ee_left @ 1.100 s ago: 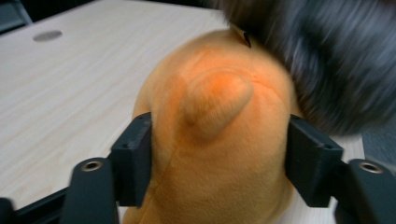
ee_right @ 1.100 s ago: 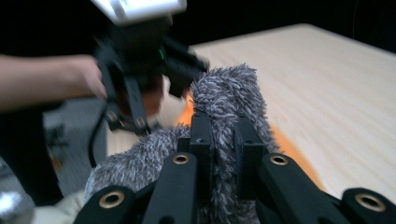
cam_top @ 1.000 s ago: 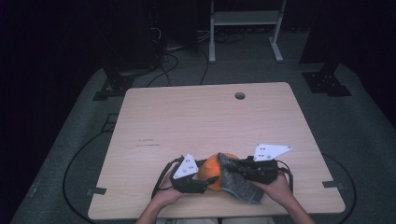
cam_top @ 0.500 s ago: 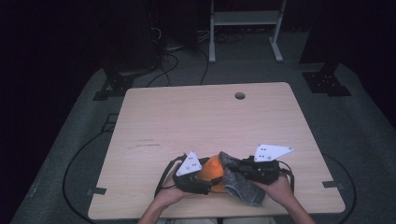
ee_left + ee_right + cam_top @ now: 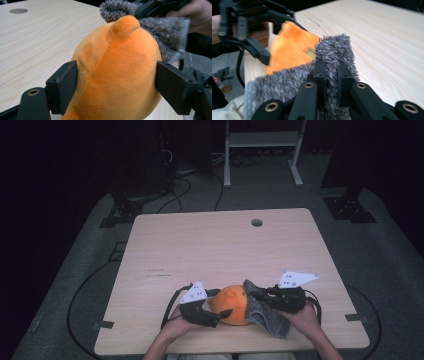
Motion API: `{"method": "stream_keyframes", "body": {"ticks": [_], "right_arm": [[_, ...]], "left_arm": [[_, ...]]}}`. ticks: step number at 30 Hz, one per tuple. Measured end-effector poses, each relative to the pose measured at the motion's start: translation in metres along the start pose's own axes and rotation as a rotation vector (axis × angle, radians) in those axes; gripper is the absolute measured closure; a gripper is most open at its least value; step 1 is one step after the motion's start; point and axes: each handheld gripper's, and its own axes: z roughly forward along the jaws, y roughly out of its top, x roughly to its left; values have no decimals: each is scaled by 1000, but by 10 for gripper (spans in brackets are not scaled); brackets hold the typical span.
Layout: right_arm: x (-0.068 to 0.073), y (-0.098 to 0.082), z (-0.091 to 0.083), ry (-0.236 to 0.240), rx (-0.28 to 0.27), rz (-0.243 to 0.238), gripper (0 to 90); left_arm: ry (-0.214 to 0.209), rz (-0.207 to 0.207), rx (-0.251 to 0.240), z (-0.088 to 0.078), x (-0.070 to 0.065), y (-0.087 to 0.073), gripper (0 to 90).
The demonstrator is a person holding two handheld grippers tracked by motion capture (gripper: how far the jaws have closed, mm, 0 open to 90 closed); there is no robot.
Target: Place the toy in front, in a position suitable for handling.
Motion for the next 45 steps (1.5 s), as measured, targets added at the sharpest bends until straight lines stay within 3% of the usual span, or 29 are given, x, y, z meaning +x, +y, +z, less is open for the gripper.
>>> {"method": "stream_keyframes", "body": {"ticks": [3, 5, 7, 10, 12, 15, 18, 20, 24, 26, 29, 35, 38, 41, 45], "right_arm": [[-3, 1, -8, -4, -11, 12, 804], [-2, 6, -13, 9, -50, 19, 804], [2, 13, -17, 26, -92, 10, 805], [11, 21, -18, 90, -151, 12, 804], [15, 22, -15, 113, -160, 12, 804], [16, 18, -2, 89, -98, 7, 805], [8, 8, 2, 114, -94, 53, 806], [7, 8, 0, 109, -92, 56, 806], [6, 8, 1, 112, -91, 58, 806], [6, 7, 1, 106, -89, 51, 805], [1, 5, 0, 89, -89, 40, 805], [-13, -3, -4, 36, -70, 86, 806], [-8, 6, -14, 41, -115, 55, 806], [4, 20, -22, 89, -174, 16, 805], [17, 24, -12, 108, -157, -26, 806]], "left_arm": [[24, 3, -20, -1, -1, 2, 276], [46, -21, -37, -3, -3, 7, 356], [55, -14, -52, -5, -6, 13, 385], [59, -2, -52, -7, -10, 19, 390], [61, 3, -50, -6, -14, 21, 391], [70, 21, -28, -3, -16, 21, 342], [33, -7, -42, -5, -9, 18, 197], [23, -3, -20, -9, -4, 14, 163], [-10, -62, 21, -6, 5, 3, 114], [-37, -68, 15, -2, 6, 2, 167], [-13, -66, 7, -3, 6, 3, 270], [17, -64, -9, -4, 4, 5, 315], [3, -63, -25, -5, 1, 11, 343], [28, -9, -16, -7, -8, 22, 358], [42, 13, -8, -9, -14, 29, 372]]}}
